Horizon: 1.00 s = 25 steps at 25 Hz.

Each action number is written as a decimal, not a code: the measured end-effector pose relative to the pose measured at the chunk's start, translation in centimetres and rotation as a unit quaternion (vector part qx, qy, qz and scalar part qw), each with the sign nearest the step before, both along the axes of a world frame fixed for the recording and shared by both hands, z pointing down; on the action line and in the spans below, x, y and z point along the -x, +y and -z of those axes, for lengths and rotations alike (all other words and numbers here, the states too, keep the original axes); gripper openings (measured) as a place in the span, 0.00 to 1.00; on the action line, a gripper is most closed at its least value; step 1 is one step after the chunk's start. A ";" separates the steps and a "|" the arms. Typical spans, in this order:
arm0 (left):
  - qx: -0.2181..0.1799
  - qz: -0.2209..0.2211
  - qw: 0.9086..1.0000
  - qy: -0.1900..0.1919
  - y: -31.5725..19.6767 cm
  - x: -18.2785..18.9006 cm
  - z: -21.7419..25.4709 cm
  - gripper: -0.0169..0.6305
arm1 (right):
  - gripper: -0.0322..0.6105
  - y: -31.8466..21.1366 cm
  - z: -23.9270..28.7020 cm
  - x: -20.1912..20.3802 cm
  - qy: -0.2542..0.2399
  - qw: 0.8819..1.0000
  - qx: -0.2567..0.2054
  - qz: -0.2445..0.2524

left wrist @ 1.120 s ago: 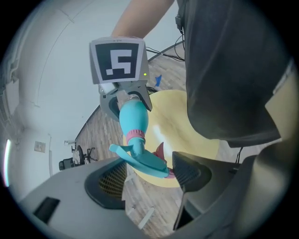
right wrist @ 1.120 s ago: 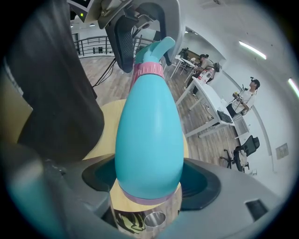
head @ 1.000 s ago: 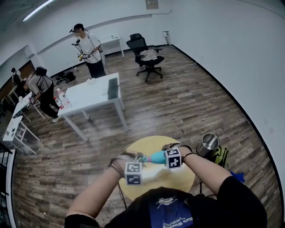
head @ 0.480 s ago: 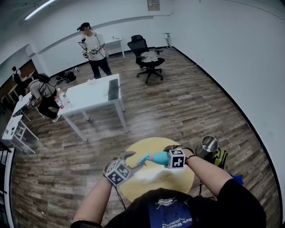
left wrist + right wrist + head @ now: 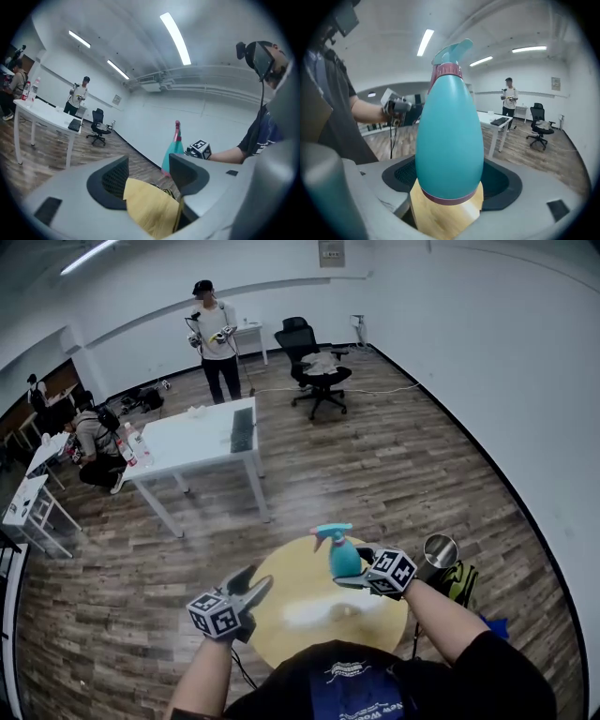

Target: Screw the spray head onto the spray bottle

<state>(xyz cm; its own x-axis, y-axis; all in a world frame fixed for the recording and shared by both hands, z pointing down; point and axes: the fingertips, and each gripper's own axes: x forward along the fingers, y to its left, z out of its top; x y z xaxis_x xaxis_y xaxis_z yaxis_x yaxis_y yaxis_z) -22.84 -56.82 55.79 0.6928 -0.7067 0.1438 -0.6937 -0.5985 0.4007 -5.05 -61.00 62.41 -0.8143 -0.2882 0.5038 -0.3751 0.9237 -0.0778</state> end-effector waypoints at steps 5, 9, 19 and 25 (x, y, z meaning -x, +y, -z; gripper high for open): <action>0.001 0.015 1.000 0.018 -0.1 1.1 0.3 0.45 | 0.72 -1.4 3.1 -0.3 -0.114 0.991 0.038 -0.056; 0.002 0.016 1.000 0.018 0.2 1.2 0.2 0.45 | 0.73 -1.3 3.6 -0.6 -0.135 0.988 0.042 -0.069; 0.004 0.015 1.000 0.018 0.0 -0.5 -0.2 0.45 | 0.73 -2.1 3.7 -2.7 -0.154 0.983 0.037 -0.090; 0.003 0.017 1.000 0.019 0.1 -0.5 -0.3 0.45 | 0.73 -2.4 3.7 -3.0 -0.155 0.983 0.023 -0.099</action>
